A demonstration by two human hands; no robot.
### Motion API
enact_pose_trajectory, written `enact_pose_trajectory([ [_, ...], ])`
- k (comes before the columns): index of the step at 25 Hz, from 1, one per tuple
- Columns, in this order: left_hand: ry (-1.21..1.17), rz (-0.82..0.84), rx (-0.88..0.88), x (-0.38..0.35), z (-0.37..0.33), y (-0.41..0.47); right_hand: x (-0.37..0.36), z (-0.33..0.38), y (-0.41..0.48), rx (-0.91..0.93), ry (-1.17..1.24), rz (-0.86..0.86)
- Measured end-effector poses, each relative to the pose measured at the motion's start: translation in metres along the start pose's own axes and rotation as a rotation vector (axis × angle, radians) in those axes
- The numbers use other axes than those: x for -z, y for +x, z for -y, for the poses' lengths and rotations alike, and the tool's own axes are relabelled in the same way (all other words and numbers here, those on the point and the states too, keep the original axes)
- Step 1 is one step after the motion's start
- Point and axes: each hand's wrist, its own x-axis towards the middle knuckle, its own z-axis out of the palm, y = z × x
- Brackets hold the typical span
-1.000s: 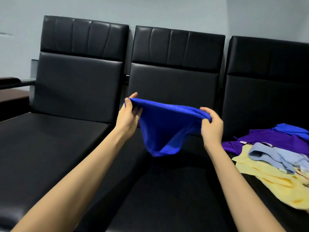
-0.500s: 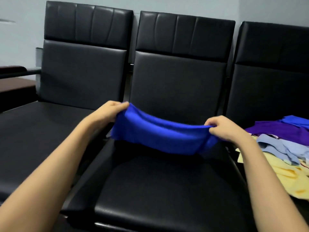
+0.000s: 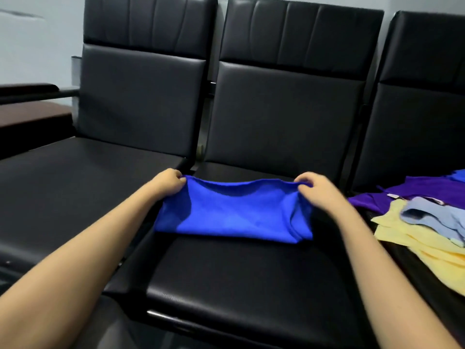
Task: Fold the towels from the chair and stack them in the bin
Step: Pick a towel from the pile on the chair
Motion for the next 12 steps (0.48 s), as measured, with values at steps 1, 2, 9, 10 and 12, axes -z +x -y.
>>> enact_pose_trajectory([
  [1,0.116,-0.099,-0.021,-0.011,0.003,0.003,-0.018,-0.005,-0.001,-0.021,0.029,0.033],
  [2,0.190,-0.158,-0.081,-0.024,0.002,0.002,-0.038,-0.009,-0.005,-0.073,0.023,0.139],
  [9,0.292,0.290,-0.382,-0.073,-0.025,-0.009,-0.058,-0.011,-0.016,-0.156,-0.046,0.444],
  [10,0.289,0.321,-0.374,-0.067,-0.026,-0.008,-0.047,-0.013,-0.015,-0.193,0.127,0.571],
  [12,0.316,0.330,-0.391,-0.053,-0.034,-0.010,-0.034,-0.013,-0.020,-0.300,0.400,0.756],
])
